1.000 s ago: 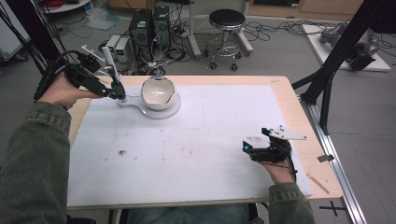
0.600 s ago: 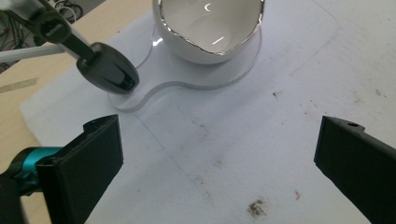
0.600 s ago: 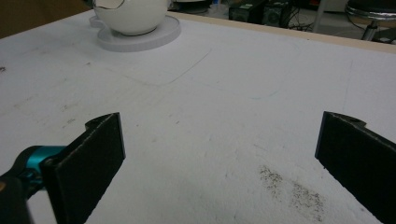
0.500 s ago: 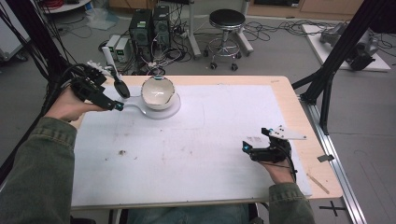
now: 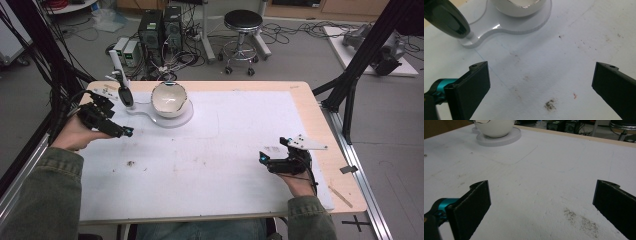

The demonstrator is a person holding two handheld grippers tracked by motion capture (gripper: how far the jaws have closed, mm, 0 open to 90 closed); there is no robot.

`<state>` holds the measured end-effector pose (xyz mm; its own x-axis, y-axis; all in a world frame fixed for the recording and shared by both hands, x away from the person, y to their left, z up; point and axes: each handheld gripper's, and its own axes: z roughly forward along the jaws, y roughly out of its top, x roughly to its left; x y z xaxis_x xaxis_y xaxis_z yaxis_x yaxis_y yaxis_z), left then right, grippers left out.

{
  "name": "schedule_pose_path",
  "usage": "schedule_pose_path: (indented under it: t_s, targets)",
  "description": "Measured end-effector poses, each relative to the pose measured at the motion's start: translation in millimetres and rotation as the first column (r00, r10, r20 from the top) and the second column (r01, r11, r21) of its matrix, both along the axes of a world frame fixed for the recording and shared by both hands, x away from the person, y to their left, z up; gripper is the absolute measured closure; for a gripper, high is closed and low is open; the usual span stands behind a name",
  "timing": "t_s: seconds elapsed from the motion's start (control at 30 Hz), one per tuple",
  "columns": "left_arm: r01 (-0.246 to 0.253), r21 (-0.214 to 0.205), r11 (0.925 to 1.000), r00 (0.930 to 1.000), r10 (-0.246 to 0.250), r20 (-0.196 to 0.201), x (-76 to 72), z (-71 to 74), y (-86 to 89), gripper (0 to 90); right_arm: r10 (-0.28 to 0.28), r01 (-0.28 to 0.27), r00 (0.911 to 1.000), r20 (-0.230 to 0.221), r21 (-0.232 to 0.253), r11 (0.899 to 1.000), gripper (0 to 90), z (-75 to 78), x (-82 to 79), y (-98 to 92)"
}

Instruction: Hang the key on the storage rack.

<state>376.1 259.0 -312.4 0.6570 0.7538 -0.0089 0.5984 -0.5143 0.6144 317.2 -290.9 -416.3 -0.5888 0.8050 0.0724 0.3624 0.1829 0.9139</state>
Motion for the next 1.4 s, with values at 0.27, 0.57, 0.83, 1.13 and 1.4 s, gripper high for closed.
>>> schedule_pose_path:
  t_s: [0.27,0.57,0.83,1.13,1.4]
  targets:
    - [0.040,0.000,0.9992,0.9987,-0.040,0.031,-15.5,-25.6,-12.1,2.1,0.004,-0.004,1.0000,0.002,-0.005,1.000,0.5,-0.7,0.0,1.0]
    - [0.014,0.009,0.9999,0.9983,-0.014,0.057,-29.2,-62.5,-14.1,2.1,0.007,-0.008,1.0000,-0.004,-0.007,1.000,0.5,-1.3,-0.6,1.6]
    - [0.015,-0.038,0.9992,0.9957,-0.012,0.092,-46.6,-74.1,-5.6,2.1,0.010,-0.010,0.9999,-0.004,-0.013,1.000,0.5,-1.8,-0.1,2.2]
    - [-0.001,-0.041,0.9992,0.9823,0.009,0.187,-67.0,-85.9,1.2,2.1,0.013,-0.013,0.9999,-0.011,-0.013,1.000,0.5,-2.1,-0.8,3.0]
    - [-0.003,-0.031,0.9995,0.9845,0.008,0.175,-73.9,-95.5,6.3,2.1,0.024,-0.024,0.9995,-0.020,-0.015,1.000,0.5,-2.8,-1.1,4.2]
